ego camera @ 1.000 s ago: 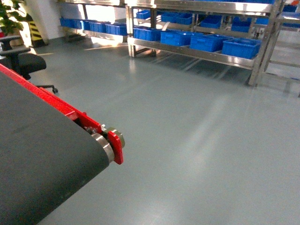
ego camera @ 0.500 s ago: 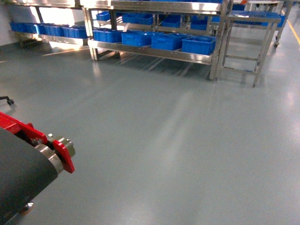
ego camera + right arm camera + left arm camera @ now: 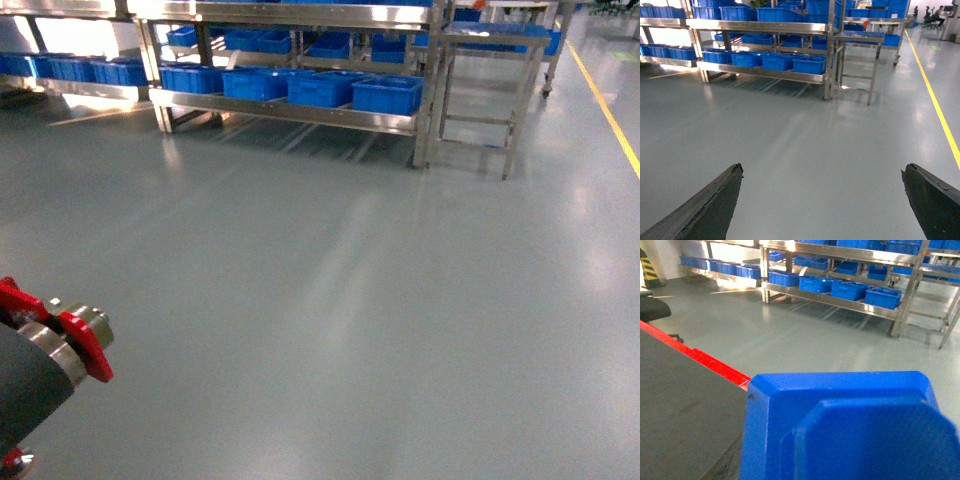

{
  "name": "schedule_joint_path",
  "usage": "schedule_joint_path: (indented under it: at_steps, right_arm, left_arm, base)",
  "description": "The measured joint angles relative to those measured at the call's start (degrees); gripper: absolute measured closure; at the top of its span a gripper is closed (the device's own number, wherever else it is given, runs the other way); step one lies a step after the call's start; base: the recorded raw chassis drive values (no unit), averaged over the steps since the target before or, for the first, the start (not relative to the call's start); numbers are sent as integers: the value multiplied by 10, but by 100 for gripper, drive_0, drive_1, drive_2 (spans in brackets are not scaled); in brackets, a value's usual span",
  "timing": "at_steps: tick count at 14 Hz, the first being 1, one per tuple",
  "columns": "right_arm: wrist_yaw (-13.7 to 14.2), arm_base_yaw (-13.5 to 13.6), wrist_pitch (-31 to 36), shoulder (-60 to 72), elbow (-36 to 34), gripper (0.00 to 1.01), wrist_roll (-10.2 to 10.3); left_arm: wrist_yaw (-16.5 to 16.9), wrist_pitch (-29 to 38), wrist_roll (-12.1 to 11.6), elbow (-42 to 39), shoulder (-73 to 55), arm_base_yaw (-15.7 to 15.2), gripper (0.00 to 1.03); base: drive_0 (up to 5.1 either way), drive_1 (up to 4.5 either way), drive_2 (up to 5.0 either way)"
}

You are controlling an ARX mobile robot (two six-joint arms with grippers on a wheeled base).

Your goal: Pick blue part to blue bin on bottom shelf

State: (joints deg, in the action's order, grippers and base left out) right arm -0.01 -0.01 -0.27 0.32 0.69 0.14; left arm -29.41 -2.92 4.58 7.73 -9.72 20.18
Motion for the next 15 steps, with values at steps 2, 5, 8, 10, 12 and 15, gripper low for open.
schedule_joint_path:
  at_steps: [2,5,8,10,12,15]
  right_arm:
    - [0,0,0,0,0,3,0]
    - [0,0,0,0,0,3,0]
    - [0,0,0,0,0,3,0]
    - [0,0,0,0,0,3,0]
    - [0,0,0,0,0,3,0]
    - [0,0,-1,0,0,3,0]
  left_arm:
    - [0,0,0,0,0,0,60]
    - [0,0,0,0,0,0,60]
    - [0,0,0,0,0,0,60]
    - [0,0,0,0,0,0,60]
    - [0,0,0,0,0,0,60]
    - [3,0,0,0,-1,1,60]
  base:
    - [-173,-173,-173]
    - [-157,-157,-157]
    - [-156,-156,-156]
    - [-161,-161,-161]
    - [-175,-175,-175]
    - [-175,-175,-175]
